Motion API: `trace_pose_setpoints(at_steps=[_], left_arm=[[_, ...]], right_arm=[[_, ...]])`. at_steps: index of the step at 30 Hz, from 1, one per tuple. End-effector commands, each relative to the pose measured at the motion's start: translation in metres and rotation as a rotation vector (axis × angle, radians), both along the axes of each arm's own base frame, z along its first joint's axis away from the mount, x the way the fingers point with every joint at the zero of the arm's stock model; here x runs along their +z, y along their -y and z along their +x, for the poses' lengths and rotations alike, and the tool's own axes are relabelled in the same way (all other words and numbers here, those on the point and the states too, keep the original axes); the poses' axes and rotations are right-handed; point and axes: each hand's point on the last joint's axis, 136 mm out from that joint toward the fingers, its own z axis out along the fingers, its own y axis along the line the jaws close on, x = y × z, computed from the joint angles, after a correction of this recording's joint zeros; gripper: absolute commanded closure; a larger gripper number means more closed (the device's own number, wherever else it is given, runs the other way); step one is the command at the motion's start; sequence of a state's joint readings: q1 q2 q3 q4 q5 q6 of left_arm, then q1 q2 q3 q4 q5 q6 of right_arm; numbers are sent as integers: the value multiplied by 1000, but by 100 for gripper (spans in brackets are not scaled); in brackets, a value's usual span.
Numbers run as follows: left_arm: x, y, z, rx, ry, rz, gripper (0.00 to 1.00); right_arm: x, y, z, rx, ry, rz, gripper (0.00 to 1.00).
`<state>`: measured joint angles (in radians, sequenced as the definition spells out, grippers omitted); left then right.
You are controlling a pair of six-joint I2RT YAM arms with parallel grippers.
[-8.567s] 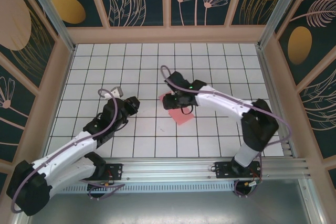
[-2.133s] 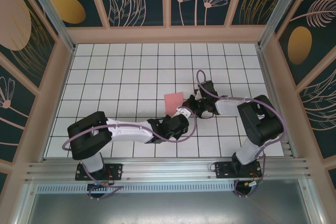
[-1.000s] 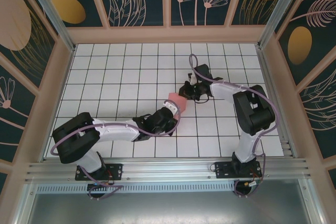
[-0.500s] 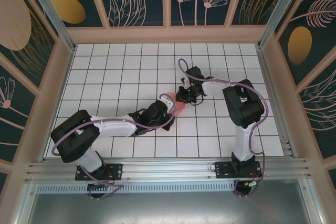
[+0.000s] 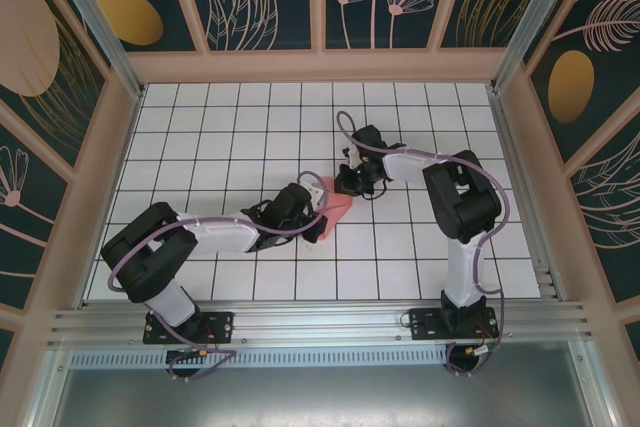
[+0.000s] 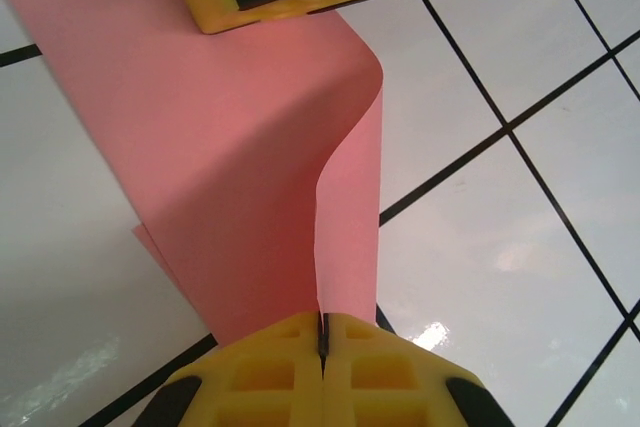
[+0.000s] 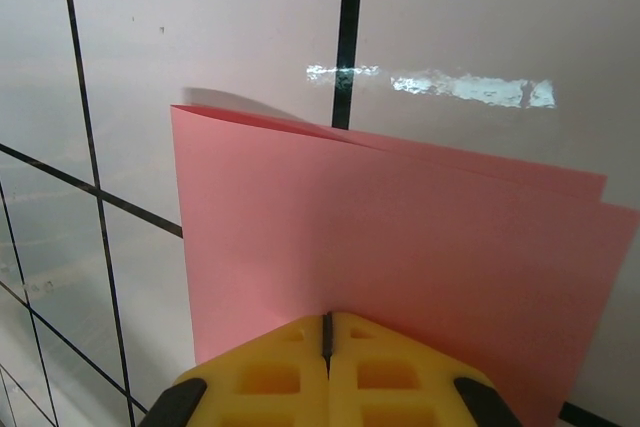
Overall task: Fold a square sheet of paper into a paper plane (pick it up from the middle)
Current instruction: Third fold the triangle at the center of the table.
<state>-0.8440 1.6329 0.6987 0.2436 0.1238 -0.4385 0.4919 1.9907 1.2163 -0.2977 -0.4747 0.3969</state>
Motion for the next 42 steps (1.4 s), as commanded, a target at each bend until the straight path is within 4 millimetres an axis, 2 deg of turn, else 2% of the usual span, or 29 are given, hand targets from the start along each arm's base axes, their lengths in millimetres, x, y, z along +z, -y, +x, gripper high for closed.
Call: trace_pose_setpoints(at_steps=[1, 13, 18, 29, 31, 42], left_arm=[[-1, -3, 9, 1, 8, -3, 100], [-5, -1, 16, -26, -9, -1, 100], [-10, -6, 18, -14, -14, 14, 100], [-7, -4, 23, -45, -19, -3, 100], [-19, -6, 22, -46, -41, 16, 100], [-22, -11, 25, -32, -55, 10, 100]], right_arm=[[-19, 2, -10, 34, -38, -61, 95], [-23, 2, -11, 51, -38, -84, 95], [-23, 1, -11, 53, -37, -85, 95], [-26, 0, -12, 60, -45, -87, 95], [-26, -1, -13, 62, -48, -86, 95], [-24, -1, -12, 60, -45, -87, 95]])
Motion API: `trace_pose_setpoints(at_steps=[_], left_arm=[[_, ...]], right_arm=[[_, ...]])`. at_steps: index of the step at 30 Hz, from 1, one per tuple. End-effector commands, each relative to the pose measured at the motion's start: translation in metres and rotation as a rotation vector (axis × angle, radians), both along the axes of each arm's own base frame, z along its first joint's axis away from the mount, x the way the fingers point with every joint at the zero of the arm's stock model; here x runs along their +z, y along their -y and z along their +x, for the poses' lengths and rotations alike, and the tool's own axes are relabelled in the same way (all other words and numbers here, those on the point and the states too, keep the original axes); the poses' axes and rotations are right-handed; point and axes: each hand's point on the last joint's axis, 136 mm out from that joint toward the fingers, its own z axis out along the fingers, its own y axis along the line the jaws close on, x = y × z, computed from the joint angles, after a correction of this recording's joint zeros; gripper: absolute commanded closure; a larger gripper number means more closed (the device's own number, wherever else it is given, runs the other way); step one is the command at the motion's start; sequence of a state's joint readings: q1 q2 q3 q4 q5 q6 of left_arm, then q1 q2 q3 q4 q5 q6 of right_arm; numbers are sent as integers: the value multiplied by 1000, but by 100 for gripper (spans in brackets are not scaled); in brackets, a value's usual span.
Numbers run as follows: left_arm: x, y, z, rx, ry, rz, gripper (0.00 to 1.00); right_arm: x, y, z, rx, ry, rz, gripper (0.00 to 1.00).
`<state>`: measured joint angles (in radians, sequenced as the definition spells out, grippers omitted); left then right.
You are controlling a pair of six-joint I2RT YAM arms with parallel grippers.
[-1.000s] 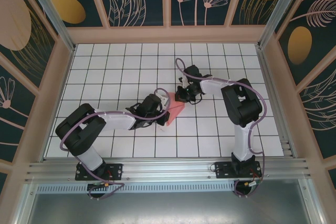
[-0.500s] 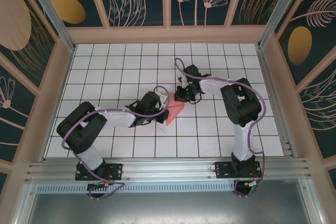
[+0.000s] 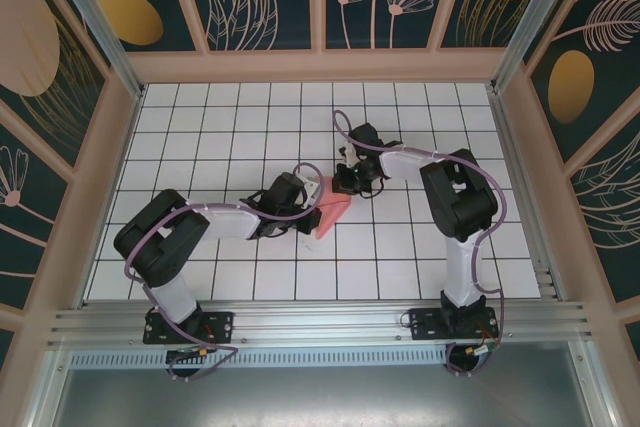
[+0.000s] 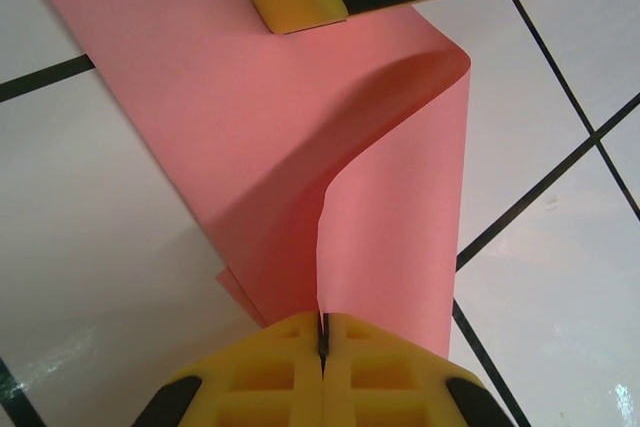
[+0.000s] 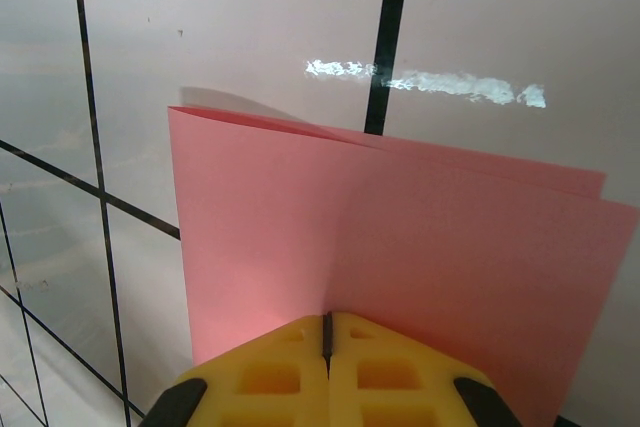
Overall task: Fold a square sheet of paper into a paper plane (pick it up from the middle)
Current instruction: Third fold the triangle at the center of the table.
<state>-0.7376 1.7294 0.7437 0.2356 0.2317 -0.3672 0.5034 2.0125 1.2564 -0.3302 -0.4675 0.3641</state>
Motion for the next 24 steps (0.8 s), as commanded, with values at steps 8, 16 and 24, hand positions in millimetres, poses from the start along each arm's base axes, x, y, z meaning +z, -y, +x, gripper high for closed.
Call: trace_pose_setpoints(at_steps=[8, 16, 24], left_arm=[[-5, 6, 0, -30, -18, -16, 100], [-10, 0, 1, 0, -17, -2, 100], [-5, -1, 3, 15, 0, -8, 100]], right_arm=[[-27, 3, -17, 23, -63, -67, 95], [-26, 4, -17, 24, -61, -70, 95], [-30, 6, -17, 17, -67, -84, 95]])
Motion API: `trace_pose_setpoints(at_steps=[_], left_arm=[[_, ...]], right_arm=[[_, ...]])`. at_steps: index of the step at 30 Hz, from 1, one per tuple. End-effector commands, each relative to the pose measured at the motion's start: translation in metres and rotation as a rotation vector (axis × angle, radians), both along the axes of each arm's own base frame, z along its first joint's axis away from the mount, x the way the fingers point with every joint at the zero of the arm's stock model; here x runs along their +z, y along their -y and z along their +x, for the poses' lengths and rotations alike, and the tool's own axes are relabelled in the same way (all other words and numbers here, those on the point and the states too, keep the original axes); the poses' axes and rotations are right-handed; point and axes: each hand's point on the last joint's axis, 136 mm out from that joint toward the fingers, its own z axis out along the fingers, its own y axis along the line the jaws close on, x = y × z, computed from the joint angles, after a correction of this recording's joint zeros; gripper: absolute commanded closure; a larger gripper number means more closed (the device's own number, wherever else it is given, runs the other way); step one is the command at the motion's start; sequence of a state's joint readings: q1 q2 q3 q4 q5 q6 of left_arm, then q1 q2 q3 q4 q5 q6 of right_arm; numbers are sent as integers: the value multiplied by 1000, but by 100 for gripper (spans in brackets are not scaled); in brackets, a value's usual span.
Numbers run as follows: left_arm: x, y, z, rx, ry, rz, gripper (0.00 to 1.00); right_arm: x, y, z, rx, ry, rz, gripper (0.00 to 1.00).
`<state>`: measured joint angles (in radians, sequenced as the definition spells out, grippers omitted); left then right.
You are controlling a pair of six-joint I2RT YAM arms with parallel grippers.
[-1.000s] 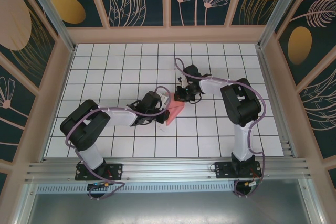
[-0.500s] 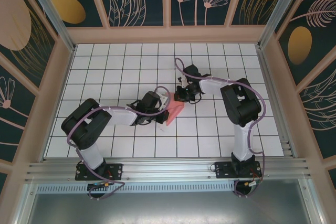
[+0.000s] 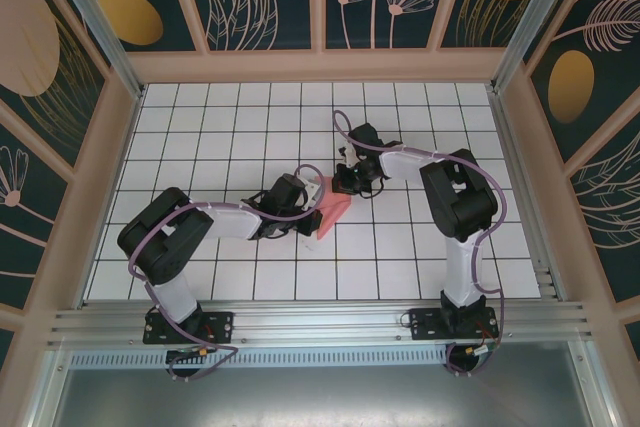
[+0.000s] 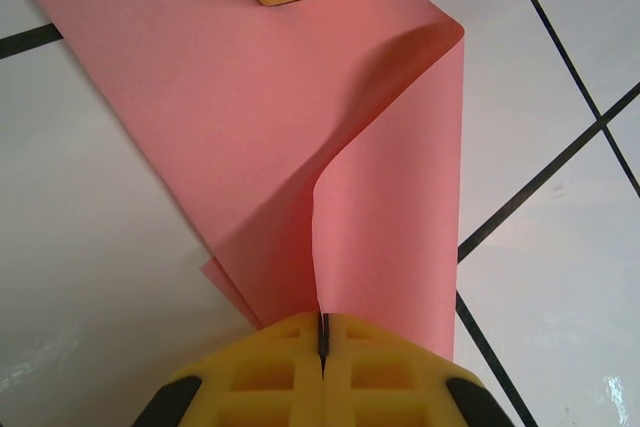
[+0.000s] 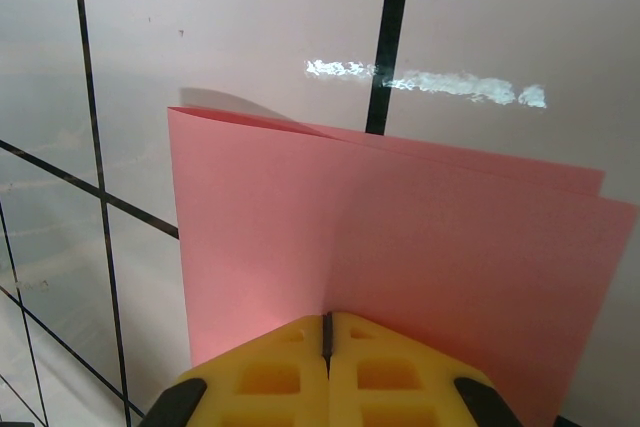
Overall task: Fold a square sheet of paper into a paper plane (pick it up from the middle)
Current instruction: Third fold the triangle at the center of the table.
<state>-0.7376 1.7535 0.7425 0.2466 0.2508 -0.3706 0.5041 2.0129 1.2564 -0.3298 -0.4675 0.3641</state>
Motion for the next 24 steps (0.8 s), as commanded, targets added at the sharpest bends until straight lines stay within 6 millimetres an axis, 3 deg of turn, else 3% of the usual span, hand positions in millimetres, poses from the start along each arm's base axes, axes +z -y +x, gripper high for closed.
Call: trace_pose_setpoints(at_steps=[1, 4, 7, 11, 15, 19, 24], left_arm=[[1, -2, 5, 22, 19, -8, 100], [-5, -3, 4, 21, 5, 3, 100], [-10, -4, 1, 21, -11, 10, 100], [-14, -7, -3, 23, -24, 8, 100], [-15, -9, -3, 31, -23, 15, 100], [-14, -9, -2, 35, -20, 11, 100], [-12, -9, -2, 36, -19, 6, 100]], right_arm=[[-30, 6, -16, 16, -67, -82, 95], [-29, 5, -16, 13, -68, -79, 95], [-16, 2, -9, -2, -37, -62, 94], [27, -3, 8, -40, 54, 12, 87], [63, 8, 15, -116, 136, 54, 84], [72, 15, -3, -159, 131, 111, 85], [62, 7, -41, -163, 62, 210, 94]])
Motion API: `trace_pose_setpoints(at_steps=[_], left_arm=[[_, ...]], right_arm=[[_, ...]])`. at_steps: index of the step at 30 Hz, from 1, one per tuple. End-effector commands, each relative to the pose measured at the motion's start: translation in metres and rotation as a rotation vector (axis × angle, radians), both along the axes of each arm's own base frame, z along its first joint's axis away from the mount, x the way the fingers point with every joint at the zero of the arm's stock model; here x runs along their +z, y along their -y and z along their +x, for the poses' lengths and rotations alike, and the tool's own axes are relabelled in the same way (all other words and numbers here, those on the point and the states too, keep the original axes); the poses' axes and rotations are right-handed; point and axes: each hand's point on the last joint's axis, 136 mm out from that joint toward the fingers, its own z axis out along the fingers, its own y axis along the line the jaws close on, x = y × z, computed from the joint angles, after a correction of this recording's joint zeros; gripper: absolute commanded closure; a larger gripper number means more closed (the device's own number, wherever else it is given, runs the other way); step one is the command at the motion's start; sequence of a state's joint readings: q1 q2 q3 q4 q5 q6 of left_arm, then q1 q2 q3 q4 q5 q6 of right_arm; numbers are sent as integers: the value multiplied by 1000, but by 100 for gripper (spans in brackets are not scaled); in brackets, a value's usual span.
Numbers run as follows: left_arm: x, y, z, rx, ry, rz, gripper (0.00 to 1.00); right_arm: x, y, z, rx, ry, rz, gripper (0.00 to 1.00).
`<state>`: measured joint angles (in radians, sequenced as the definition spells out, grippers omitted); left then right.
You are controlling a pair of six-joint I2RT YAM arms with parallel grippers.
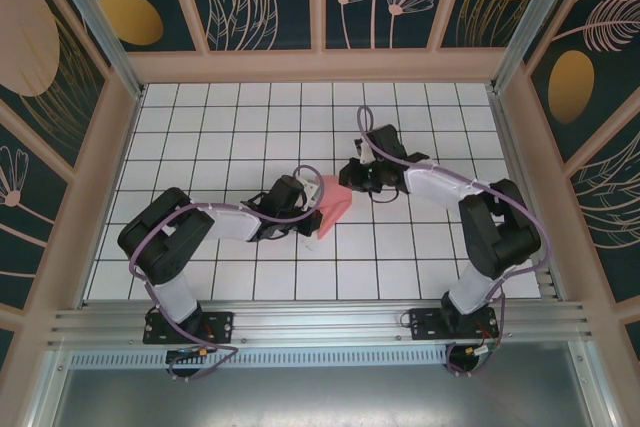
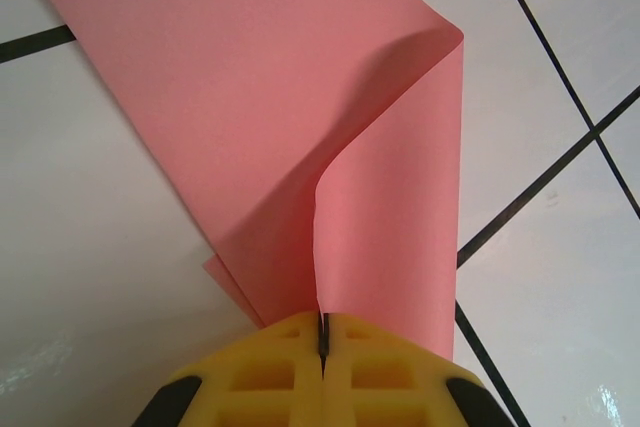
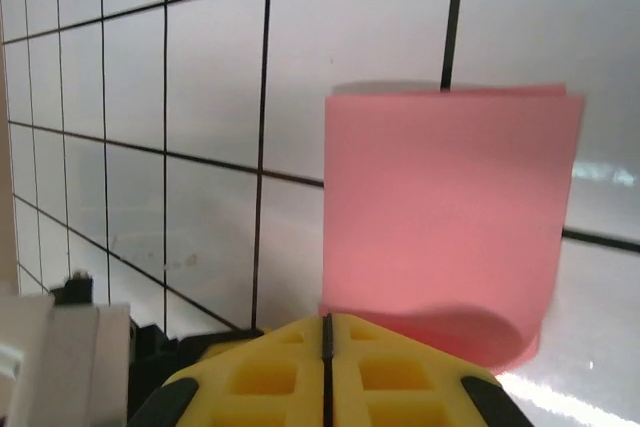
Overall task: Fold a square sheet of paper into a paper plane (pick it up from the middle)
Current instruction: Third fold the triangle at the center of the table.
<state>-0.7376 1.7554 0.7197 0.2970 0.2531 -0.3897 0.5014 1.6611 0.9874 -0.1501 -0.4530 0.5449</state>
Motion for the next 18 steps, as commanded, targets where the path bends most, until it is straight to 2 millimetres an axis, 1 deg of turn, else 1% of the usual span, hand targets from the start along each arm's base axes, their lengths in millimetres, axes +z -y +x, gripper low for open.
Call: trace_pose_setpoints(at_steps=[1, 3, 6, 10, 18], left_arm=[[-11, -9, -2, 24, -23, 27, 100], [-11, -8, -2, 28, -24, 21, 100], [-11, -8, -2, 32, -27, 18, 100], [-10, -8, -2, 30, -27, 18, 100], [-9, -12, -1, 46, -16, 28, 100]], right_arm=[[-13, -11, -23, -3, -68, 75, 94], [-20, -14, -29, -4, -88, 88, 96], [-27, -15, -33, -28, -112, 129, 98], [-32, -18, -33, -27, -118, 150, 98], [-55, -16, -36, -36, -157, 135, 98]])
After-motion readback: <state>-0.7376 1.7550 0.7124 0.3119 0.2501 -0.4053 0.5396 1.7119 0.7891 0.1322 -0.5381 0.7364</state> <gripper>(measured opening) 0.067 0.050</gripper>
